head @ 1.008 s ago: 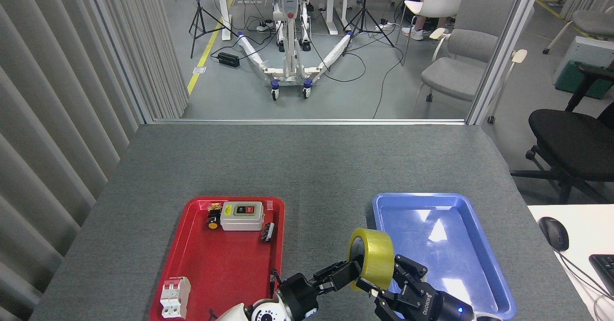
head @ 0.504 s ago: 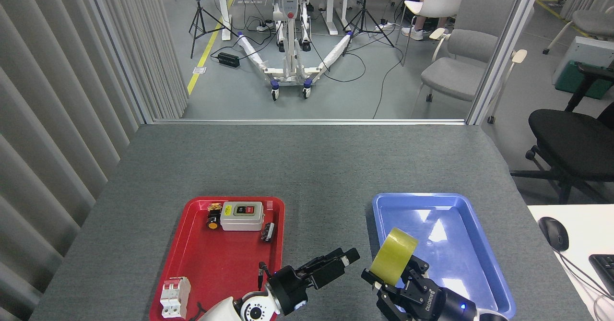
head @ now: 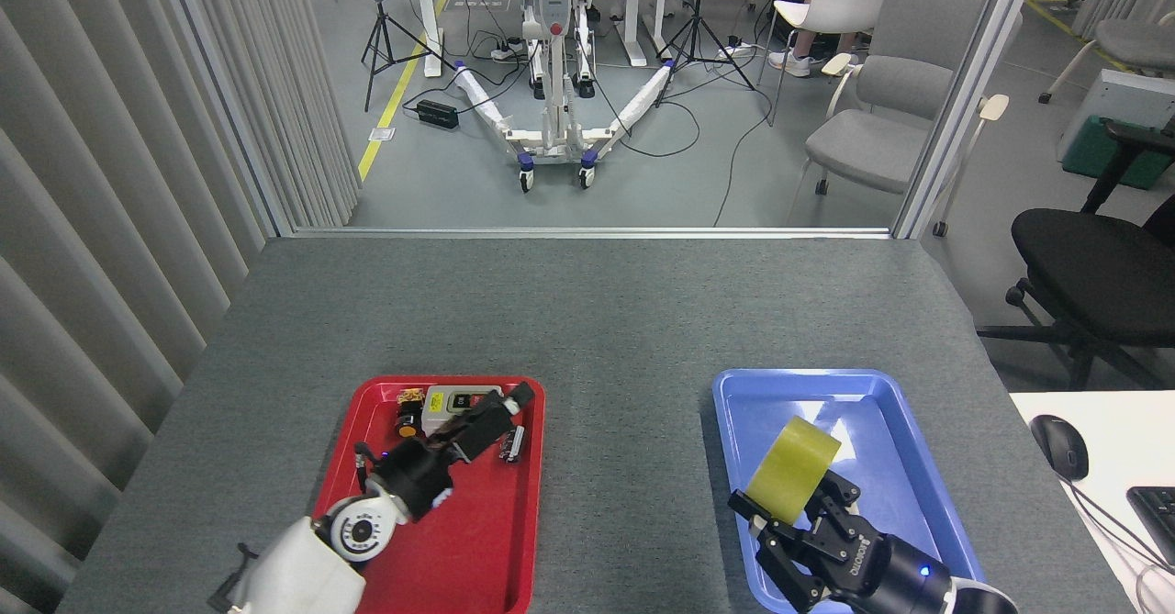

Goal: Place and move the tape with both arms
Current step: 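Release the tape from the left gripper and withdraw the left arm, then lower the tape into the blue tray with the right gripper and release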

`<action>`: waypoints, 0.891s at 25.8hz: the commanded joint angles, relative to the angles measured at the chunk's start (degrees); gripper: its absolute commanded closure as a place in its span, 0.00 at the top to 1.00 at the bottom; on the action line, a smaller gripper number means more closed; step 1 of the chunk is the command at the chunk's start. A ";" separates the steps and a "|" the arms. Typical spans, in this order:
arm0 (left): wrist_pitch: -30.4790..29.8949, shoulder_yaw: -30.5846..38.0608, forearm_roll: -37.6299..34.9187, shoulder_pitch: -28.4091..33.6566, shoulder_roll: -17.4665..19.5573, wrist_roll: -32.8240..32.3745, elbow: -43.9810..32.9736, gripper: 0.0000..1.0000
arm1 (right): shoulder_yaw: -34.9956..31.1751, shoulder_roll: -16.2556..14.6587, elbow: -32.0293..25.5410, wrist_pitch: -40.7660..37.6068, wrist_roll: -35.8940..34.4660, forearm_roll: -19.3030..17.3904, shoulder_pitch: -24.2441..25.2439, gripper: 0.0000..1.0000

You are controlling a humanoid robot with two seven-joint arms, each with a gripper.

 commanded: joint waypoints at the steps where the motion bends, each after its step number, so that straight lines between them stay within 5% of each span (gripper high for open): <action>1: 1.91 11.25 -10.86 3.44 3.06 0.01 -4.91 1.00 | -4.06 -0.42 0.30 1.69 1.51 0.62 0.55 0.00; 7: 9.82 18.55 -15.78 11.18 6.49 0.54 -16.25 1.00 | -5.30 -1.03 3.46 14.78 9.51 1.32 0.64 0.00; 14: 13.69 23.03 -16.40 16.54 5.53 0.63 -17.57 1.00 | -0.99 -4.11 6.89 27.00 21.20 -0.52 -3.31 0.06; 18: 17.73 23.03 -17.45 17.15 5.61 0.27 -17.57 1.00 | 5.95 -4.90 11.11 32.27 29.72 -8.61 -10.43 0.09; 23: 19.05 22.86 -16.66 17.51 8.16 -0.08 -17.92 1.00 | 15.71 -5.60 15.33 39.83 31.74 -15.90 -17.64 0.22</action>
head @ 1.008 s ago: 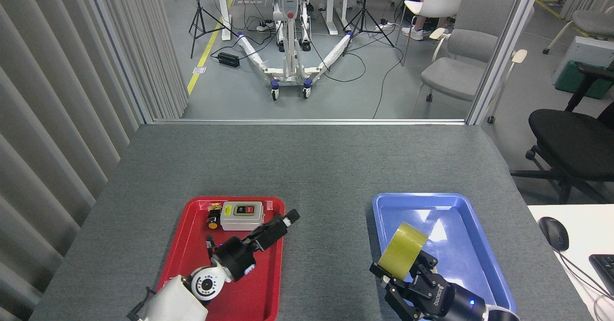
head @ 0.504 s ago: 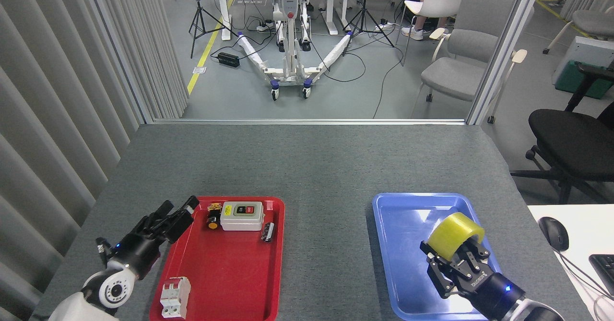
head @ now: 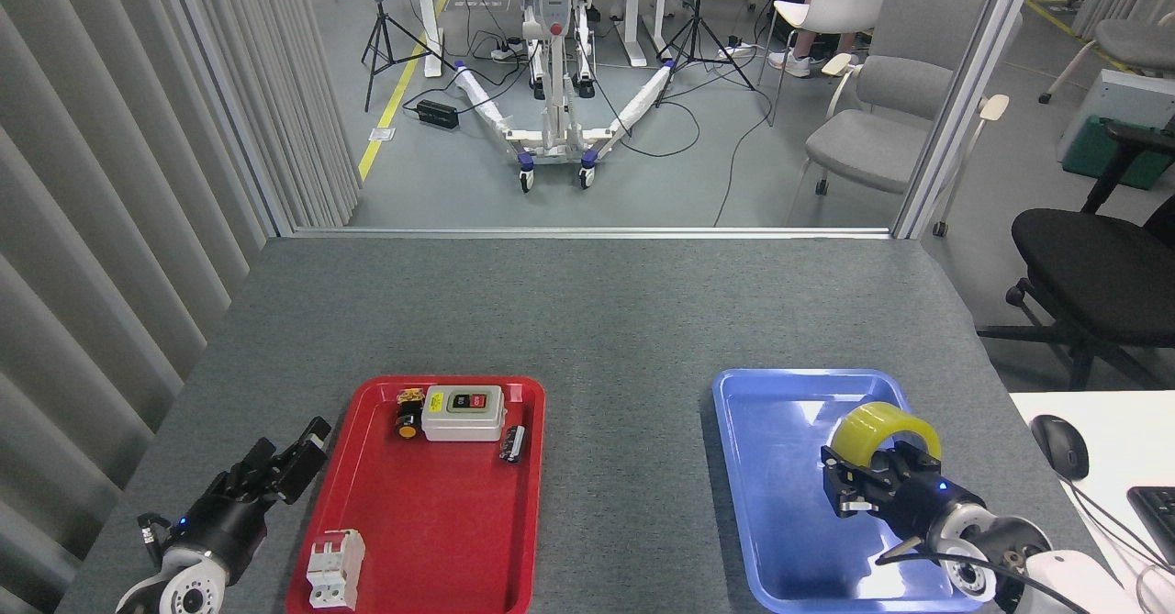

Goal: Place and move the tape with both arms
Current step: 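Lower the tape into the blue tray with the right gripper and release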

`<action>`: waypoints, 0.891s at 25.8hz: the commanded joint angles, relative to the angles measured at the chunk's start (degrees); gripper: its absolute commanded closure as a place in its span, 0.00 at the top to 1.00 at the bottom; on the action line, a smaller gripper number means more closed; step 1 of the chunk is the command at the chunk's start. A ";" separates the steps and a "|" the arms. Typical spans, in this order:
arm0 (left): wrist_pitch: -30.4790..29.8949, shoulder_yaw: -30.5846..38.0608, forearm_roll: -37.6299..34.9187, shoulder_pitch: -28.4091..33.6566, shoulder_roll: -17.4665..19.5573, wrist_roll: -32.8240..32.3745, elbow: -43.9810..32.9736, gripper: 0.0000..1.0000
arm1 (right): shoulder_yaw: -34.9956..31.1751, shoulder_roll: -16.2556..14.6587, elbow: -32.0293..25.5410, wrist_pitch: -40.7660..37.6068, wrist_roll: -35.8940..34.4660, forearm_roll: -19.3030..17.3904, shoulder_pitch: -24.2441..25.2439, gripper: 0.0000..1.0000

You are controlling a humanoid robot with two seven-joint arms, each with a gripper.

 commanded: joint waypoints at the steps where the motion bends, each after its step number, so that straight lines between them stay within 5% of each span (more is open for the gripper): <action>1: 0.78 -0.10 0.26 0.27 1.96 -0.13 -0.79 1.00 | 5.24 -0.35 2.50 5.82 1.72 -4.12 -3.94 0.36; 4: 0.96 -2.12 0.44 0.53 2.05 0.04 -1.14 1.00 | 5.24 -0.17 2.50 8.55 2.25 -4.21 -3.94 0.82; 6: 0.78 -2.82 0.44 0.53 2.05 0.48 -1.23 1.00 | 5.24 -0.35 2.59 9.16 2.34 -4.30 -3.86 0.99; 23: 1.14 -6.16 0.61 -0.17 2.93 0.13 -0.44 1.00 | 4.53 -0.96 2.77 8.02 1.55 -4.03 -3.07 1.00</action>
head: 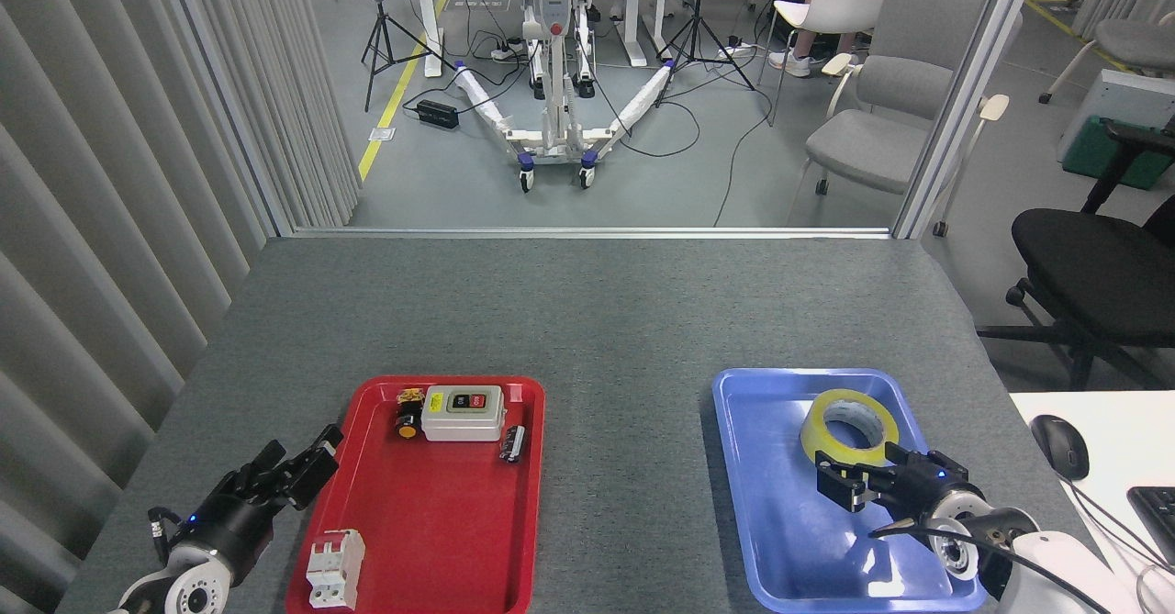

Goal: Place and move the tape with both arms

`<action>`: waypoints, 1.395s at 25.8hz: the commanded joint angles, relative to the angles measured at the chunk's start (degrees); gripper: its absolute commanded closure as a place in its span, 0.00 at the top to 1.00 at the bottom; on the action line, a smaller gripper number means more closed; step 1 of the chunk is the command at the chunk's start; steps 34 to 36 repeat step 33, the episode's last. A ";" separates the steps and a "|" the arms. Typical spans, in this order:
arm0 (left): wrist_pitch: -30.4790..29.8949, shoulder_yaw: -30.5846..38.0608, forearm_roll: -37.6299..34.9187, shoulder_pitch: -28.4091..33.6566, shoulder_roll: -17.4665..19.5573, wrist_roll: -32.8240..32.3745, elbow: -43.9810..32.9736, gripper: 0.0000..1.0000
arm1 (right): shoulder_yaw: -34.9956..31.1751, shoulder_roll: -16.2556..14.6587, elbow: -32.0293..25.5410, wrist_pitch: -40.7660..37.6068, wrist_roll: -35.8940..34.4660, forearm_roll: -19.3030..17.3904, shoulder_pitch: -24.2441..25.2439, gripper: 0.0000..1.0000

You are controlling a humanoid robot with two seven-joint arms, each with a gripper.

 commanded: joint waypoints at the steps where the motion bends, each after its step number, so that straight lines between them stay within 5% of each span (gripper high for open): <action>1: 0.05 -0.39 0.00 0.08 0.08 0.04 -0.10 1.00 | -0.61 -0.89 -1.13 -1.20 -0.91 0.17 0.50 1.00; 4: 0.75 -0.39 0.00 0.43 0.60 0.66 -0.80 1.00 | -5.09 -3.44 -4.30 -5.50 -8.29 0.52 4.45 1.00; 8: 4.97 -0.65 -0.79 1.66 2.10 4.17 -4.41 1.00 | -16.87 -2.21 -7.29 -11.75 -28.34 1.31 16.41 0.99; 11: 6.81 -1.88 -1.05 4.04 3.94 13.49 -7.48 1.00 | -22.58 1.39 -11.24 -12.01 -38.18 8.08 23.96 0.99; 17: 8.04 -6.54 -13.00 4.21 5.09 17.18 -11.79 1.00 | -31.19 11.32 -18.71 -2.52 -38.35 19.33 32.75 0.99; 21: 8.31 -6.54 -16.96 5.97 5.09 18.15 -11.96 1.00 | -31.28 12.64 -23.02 0.91 -37.21 23.11 35.13 0.99; 28: 7.43 -6.63 -20.74 6.23 4.65 18.23 -12.40 1.00 | -31.28 12.64 -23.37 1.53 -36.77 22.32 35.57 1.00; 33: 7.96 -6.63 -20.74 6.23 3.42 18.94 -12.14 1.00 | -31.11 12.29 -20.47 0.91 -36.86 15.37 34.69 1.00; 36: 7.96 -6.63 -20.74 6.23 3.42 18.94 -12.14 1.00 | -31.11 12.29 -20.47 0.91 -36.86 15.37 34.69 1.00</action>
